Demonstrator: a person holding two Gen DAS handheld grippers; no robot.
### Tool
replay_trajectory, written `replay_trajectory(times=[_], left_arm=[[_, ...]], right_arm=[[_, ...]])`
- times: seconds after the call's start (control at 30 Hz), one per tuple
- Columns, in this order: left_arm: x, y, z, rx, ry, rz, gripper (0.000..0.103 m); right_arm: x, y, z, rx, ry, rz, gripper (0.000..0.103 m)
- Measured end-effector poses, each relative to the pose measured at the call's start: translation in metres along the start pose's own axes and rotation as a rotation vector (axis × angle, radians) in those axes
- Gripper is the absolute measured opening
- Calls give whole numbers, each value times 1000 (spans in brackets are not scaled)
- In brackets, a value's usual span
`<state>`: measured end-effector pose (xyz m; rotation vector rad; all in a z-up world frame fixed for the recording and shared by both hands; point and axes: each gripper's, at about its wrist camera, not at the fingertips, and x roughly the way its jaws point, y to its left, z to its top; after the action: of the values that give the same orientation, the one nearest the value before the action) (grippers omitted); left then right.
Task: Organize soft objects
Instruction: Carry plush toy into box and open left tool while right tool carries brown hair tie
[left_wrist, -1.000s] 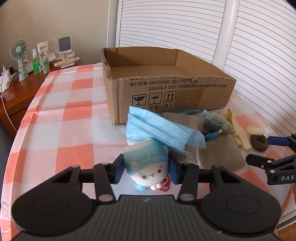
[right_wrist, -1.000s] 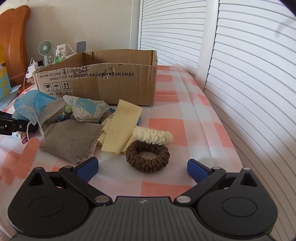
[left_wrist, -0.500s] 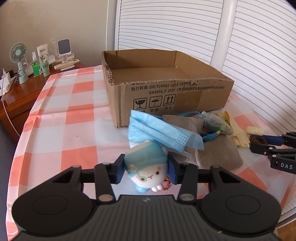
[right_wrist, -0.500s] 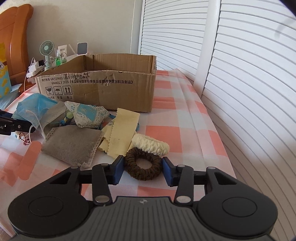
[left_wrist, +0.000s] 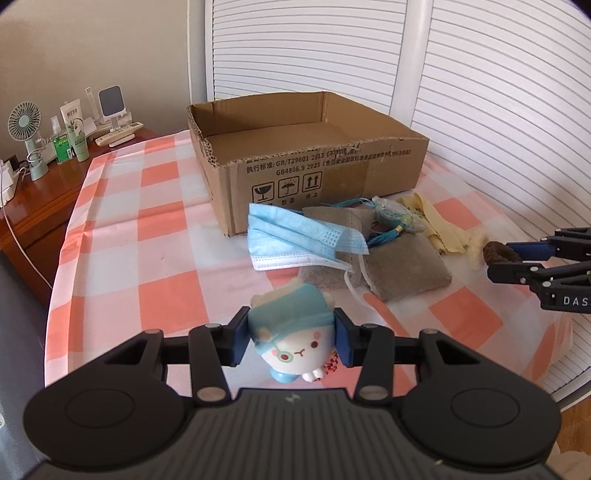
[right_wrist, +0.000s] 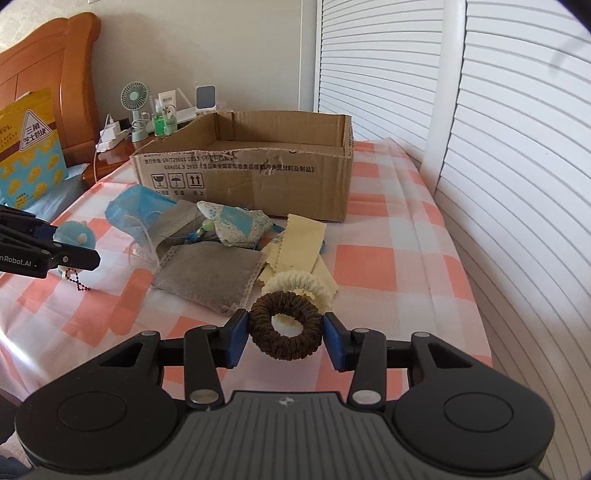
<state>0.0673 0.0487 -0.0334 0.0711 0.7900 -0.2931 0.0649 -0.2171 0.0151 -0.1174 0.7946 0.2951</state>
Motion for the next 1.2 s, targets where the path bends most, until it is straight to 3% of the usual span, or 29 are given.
replay_trajectory(times=[0.43,0.77,0.93,1.2], left_arm=[[-20,2,23,51,-9,-26,45],[-19,1,92,122,-42,-62,45],[3,6,145,154,-72,-29,45],[78,22,206,126,-26,41,45]], right_arm=[[-22,9,24,-76,-51,2,49],[-18,14,64,-143,-85,55,49],[-10,14,90,-172,-122,70,49],[7,6,122,-185,-161,68,49]])
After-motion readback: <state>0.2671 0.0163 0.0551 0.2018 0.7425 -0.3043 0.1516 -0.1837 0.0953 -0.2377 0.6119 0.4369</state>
